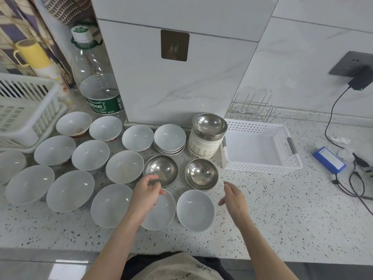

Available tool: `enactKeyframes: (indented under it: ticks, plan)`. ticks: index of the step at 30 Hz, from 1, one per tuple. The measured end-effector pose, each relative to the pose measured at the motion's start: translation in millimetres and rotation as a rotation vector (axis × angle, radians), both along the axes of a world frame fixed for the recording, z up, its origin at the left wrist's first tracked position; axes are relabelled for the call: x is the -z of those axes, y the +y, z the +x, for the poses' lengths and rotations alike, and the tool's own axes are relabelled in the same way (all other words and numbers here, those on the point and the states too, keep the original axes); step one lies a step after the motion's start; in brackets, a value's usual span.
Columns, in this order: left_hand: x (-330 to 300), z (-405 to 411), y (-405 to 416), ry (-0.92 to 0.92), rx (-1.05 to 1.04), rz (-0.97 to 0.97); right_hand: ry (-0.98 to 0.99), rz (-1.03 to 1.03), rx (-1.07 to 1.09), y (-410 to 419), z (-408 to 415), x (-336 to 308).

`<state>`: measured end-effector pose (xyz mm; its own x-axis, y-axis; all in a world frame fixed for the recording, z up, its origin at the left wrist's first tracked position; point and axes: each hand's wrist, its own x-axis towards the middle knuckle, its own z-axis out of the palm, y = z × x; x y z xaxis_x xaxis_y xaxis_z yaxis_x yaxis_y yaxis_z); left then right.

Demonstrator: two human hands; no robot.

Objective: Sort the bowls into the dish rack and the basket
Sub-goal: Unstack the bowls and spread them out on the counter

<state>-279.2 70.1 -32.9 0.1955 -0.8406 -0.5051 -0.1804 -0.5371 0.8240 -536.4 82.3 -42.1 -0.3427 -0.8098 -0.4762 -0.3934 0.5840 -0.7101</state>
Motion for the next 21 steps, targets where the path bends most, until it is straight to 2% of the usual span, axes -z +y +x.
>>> enactKeyframes:
  ticks: [7,14,21]
  plan:
    - [-2.1,10.9,-5.1,0.018,-0.031,-0.019,-0.088,0.068,-0.011,-29.1,10.4,-3.3]
    - [0.9,19.7,-21.3,0.007,-0.018,-0.029,-0.066,0.074,0.002,-32.4,16.7,-3.0]
    - [-2.3,18.5,-90.4,-0.123,0.050,-0.027,-0.004,-0.055,0.098,-38.0,14.5,-14.4]
